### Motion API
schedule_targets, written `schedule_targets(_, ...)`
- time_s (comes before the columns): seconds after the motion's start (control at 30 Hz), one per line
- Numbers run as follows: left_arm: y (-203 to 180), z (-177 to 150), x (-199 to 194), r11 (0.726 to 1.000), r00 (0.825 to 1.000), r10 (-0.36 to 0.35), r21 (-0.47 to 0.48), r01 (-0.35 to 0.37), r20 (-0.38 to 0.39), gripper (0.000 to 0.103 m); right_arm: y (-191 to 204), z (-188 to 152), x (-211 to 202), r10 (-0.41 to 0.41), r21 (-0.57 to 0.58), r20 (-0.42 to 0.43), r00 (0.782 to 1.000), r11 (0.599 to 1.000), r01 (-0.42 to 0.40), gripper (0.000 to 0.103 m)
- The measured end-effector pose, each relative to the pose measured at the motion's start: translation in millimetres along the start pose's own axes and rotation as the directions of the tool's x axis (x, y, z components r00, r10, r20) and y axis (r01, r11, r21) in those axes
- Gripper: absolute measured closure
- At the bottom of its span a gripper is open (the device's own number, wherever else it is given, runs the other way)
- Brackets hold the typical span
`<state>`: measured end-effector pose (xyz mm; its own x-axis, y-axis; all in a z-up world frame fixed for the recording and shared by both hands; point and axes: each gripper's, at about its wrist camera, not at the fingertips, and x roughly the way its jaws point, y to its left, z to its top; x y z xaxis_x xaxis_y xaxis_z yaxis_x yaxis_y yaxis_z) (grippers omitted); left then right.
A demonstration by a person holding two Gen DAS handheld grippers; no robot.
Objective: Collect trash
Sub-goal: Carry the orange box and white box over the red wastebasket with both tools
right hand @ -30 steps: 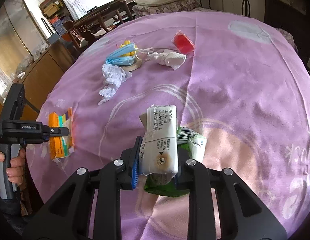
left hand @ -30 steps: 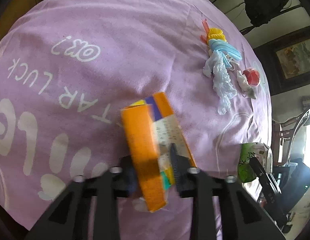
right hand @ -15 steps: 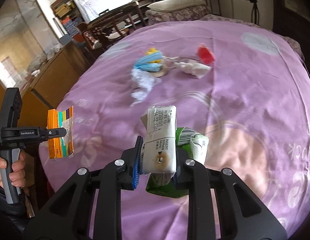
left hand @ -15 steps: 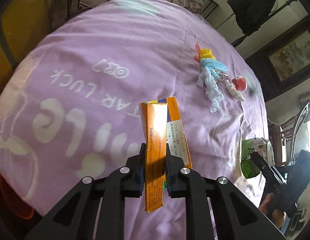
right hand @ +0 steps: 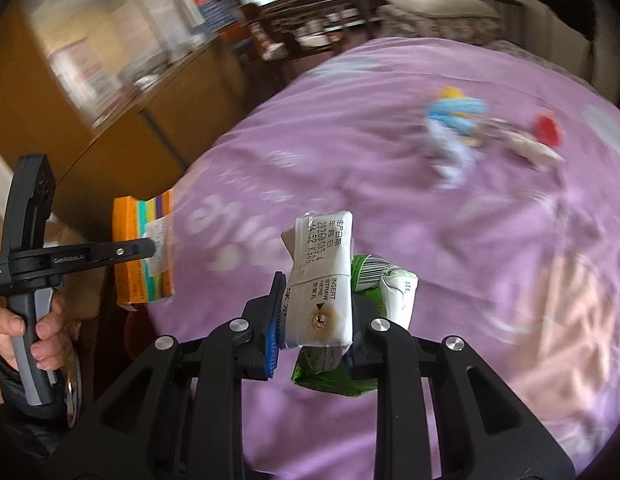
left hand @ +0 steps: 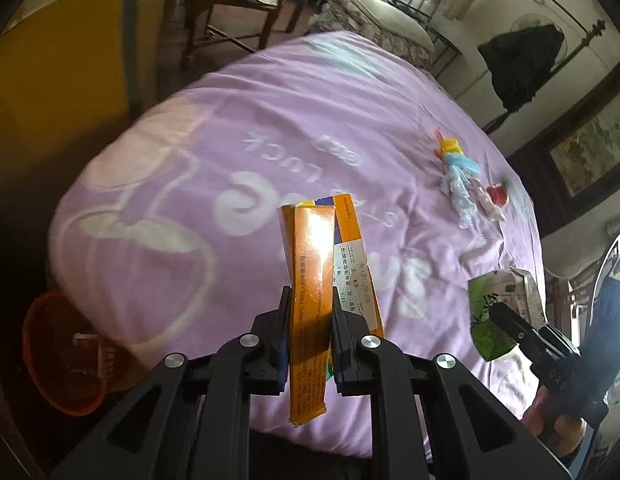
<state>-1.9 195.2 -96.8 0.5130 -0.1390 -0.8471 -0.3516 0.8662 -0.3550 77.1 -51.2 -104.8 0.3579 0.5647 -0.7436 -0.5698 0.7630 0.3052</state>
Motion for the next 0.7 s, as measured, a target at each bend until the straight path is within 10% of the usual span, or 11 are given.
schedule_targets(0.7, 216.5, -80.5, -64.2, 0.930, 0.982, 0.186, -0.329, -0.163, 0.041, 0.086, 256.7, -19.1, 95.7, 0.263, -0.337, -0.264, 0.928, 0.876, -0.344, 0.078)
